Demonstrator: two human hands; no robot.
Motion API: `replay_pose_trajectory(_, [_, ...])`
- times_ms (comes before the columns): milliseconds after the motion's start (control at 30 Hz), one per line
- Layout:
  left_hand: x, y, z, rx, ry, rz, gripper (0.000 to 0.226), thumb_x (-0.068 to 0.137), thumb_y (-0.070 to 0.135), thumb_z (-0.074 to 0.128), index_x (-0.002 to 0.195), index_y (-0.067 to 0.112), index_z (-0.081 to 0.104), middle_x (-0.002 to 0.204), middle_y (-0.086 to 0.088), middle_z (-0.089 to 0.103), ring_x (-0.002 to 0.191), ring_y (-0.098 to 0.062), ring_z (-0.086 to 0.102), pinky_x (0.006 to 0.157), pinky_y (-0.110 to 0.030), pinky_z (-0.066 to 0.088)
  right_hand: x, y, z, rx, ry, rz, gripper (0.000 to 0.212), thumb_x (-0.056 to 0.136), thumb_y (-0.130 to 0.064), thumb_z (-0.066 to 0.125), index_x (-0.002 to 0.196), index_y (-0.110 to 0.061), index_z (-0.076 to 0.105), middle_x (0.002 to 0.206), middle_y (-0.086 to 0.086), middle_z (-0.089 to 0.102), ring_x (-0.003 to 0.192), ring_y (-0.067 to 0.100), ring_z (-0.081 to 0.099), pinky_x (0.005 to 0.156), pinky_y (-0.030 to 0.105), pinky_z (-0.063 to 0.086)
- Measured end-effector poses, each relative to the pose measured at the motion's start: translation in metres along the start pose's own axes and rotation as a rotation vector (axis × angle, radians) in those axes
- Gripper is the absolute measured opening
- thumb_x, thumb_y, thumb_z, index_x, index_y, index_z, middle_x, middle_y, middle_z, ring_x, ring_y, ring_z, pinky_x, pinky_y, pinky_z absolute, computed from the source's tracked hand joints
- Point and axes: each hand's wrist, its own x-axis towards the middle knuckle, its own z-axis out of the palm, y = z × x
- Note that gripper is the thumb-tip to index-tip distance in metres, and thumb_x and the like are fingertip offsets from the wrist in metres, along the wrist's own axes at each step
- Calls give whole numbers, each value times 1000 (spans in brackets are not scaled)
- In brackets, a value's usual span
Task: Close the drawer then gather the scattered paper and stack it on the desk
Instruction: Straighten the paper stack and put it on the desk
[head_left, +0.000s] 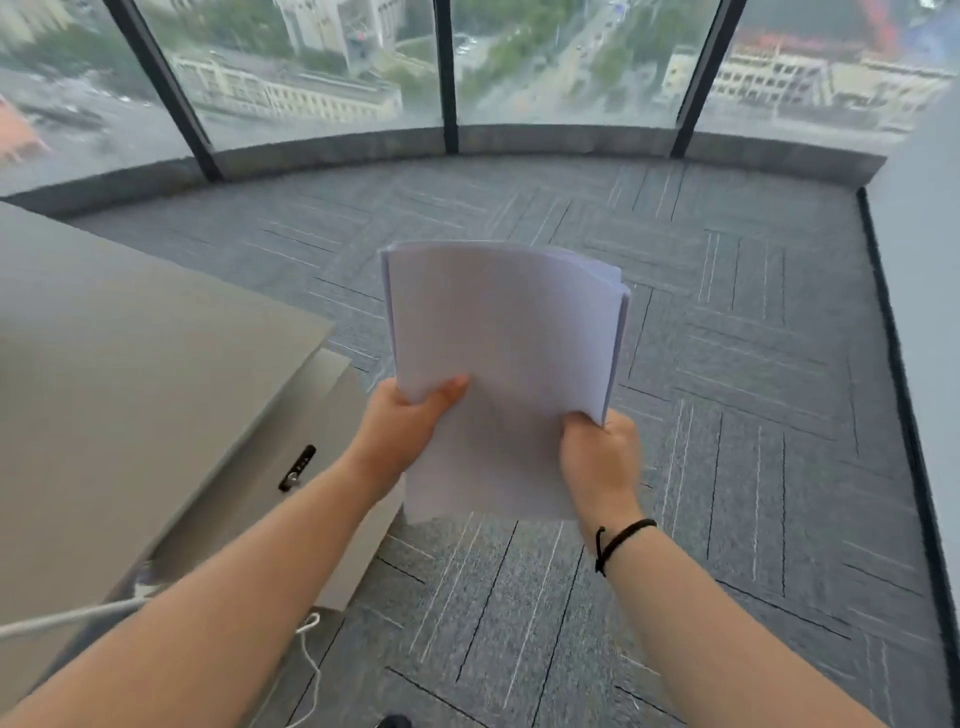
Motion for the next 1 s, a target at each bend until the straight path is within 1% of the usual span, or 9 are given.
replay_pose_trajectory(167, [-42,125,-68,-4,193,39,17,83,23,78,67,19,75,65,12,75,64,-4,71,77,-39,60,-58,-135,16,-40,-219,-67,23,81,2,46,64,-13,39,60,4,30,52,16,24,43,24,17])
replay_pose_trajectory(300, [-91,192,-125,3,350,90,27,64,49,81,70,23,81,85,-11,79,74,-20,71,81,-54,58,-103,-210,33,-51,-414,-144,23,78,7,46,64,-9,37,65,7,28,55,16,22,41,22,17])
replay_pose_trajectory(400, [-132,221,-165,-11,455,117,21,67,46,79,71,25,80,88,-12,78,77,-22,71,82,-56,56,-138,-244,52,-78,-534,-196,22,77,8,48,65,-9,39,66,8,31,58,16,27,45,23,22])
replay_pose_trajectory(500, [-164,230,-203,-58,521,150,2,72,31,79,73,31,81,90,-6,80,82,-21,73,88,-53,56,-170,-259,84,-86,-628,-222,29,78,5,50,60,-14,37,59,2,35,56,16,31,51,26,25])
replay_pose_trajectory(600, [-188,230,-244,-100,577,134,16,72,21,79,72,37,81,80,9,79,82,-16,74,92,-46,56,-200,-263,121,-109,-710,-250,20,78,4,52,66,-13,48,65,4,39,63,15,34,56,28,27])
replay_pose_trajectory(700, [-200,226,-288,-113,659,117,11,66,25,78,71,34,80,83,5,79,84,-22,74,91,-50,55,-224,-258,161,-109,-792,-240,5,78,2,50,73,4,51,74,6,44,70,18,40,63,33,31])
replay_pose_trajectory(833, [-205,215,-343,-104,767,88,10,61,23,78,71,24,77,91,-10,77,88,-29,72,88,-52,54,-245,-255,220,-112,-848,-243,23,77,-1,51,87,19,47,80,4,44,76,18,40,67,35,31])
replay_pose_trajectory(933, [-203,199,-377,-111,791,54,20,60,26,80,77,18,75,93,-13,77,91,-31,73,87,-51,55,-257,-253,259,-87,-902,-242,7,81,0,54,82,7,54,79,3,52,75,16,47,68,34,37])
replay_pose_trajectory(1000, [-200,179,-398,-92,813,13,34,54,36,82,80,13,75,93,-16,78,92,-33,73,84,-53,56,-263,-248,281,-82,-940,-232,17,83,2,57,71,-8,62,76,0,62,72,16,56,67,32,45])
